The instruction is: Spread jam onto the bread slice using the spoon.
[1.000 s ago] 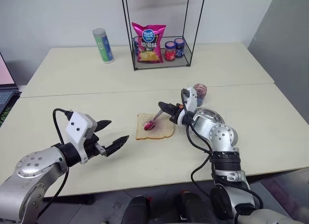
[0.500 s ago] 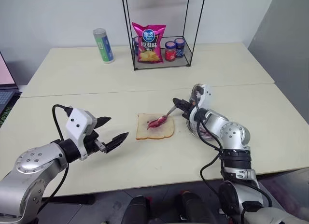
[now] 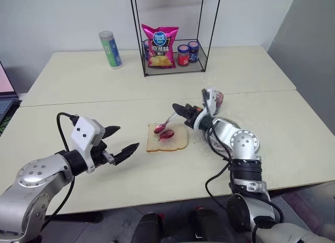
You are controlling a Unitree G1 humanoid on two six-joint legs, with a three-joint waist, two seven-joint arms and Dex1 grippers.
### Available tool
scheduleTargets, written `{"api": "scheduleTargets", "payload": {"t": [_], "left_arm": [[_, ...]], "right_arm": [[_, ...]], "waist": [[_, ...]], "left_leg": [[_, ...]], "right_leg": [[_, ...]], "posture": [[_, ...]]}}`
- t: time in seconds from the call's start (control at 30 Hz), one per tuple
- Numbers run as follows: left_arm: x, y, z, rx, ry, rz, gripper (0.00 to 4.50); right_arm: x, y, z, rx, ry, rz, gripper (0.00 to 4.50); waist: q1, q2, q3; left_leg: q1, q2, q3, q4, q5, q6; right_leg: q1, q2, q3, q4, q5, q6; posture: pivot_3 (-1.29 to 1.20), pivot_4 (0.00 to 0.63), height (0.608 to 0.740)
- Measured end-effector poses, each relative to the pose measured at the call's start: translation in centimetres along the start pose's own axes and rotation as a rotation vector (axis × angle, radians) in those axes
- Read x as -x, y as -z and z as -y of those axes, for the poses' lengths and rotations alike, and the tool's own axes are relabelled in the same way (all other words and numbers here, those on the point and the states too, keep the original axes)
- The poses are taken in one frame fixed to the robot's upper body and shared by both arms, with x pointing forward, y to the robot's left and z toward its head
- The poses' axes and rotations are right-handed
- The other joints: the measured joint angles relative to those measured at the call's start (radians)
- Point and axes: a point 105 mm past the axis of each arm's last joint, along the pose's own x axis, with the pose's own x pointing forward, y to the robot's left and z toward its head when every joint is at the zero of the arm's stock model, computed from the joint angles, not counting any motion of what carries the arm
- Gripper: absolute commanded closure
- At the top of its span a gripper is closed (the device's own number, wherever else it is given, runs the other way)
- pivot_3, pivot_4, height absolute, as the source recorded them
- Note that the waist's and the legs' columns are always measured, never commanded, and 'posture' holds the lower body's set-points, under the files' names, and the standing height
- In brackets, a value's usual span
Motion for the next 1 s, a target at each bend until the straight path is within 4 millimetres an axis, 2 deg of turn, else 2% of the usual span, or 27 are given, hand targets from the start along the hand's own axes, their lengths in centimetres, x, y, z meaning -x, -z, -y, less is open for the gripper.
{"api": "scheduleTargets", "payload": {"t": [0.07,0.33,0.6,0.67,0.87,0.97,1.0], "left_arm": [[0.0,0.0,0.0,0.000,0.003,-0.001,0.00],[-0.2,0.1,0.2,-0.005,0.023,-0.007,0.00],[-0.5,0.0,0.2,-0.016,0.041,-0.001,0.00],[-0.5,0.0,0.3,-0.017,0.044,-0.002,0.00],[-0.3,-0.1,0.4,-0.040,0.068,-0.021,0.00],[-0.7,-1.1,0.6,-0.058,0.096,-0.001,0.00],[-1.0,-2.2,1.0,-0.088,0.140,0.017,0.00]], "right_arm": [[0.2,0.2,0.9,0.019,0.029,-0.007,4.46],[2.3,-1.3,2.9,0.082,0.065,0.030,4.46],[3.5,-2.5,3.4,0.071,0.066,0.052,4.46],[3.5,-2.9,2.7,0.029,0.028,0.070,4.46],[3.9,-5.0,-2.0,0.011,-0.172,0.111,4.46],[4.5,-6.2,-3.6,0.035,-0.235,0.140,4.46],[5.1,-7.0,-4.3,0.055,-0.255,0.167,4.46]], "waist": [[0.002,0.000,0.000],[0.003,0.000,0.000],[0.004,0.000,0.000],[0.002,0.000,0.000],[0.001,0.000,0.001],[0.003,0.000,0.001],[0.007,0.000,0.001]], "left_leg": [[0.000,0.000,0.000,0.000,0.000,0.000],[0.000,0.000,-0.001,0.000,0.000,0.000],[0.000,-0.001,0.000,0.000,0.000,0.000],[0.000,-0.001,0.000,0.000,0.000,0.000],[0.000,0.000,-0.001,-0.001,0.000,0.000],[-0.001,0.000,-0.001,0.000,0.000,0.000],[-0.001,-0.001,-0.002,0.000,0.000,0.000]], "right_leg": [[0.000,0.000,0.000,0.000,0.000,0.000],[0.000,0.000,0.000,0.000,0.000,0.000],[0.000,0.000,0.000,0.000,0.000,0.000],[0.000,0.000,0.000,0.000,0.000,0.000],[0.000,0.001,0.000,0.000,0.000,0.000],[0.000,0.001,-0.001,0.000,0.000,0.000],[0.000,0.002,-0.002,0.000,0.000,0.000]], "posture": [[0.00,0.150,0.740],[0.00,0.150,0.740],[0.00,0.150,0.740],[0.00,0.150,0.740],[0.00,0.150,0.740],[0.00,0.150,0.740],[0.00,0.150,0.740]]}}
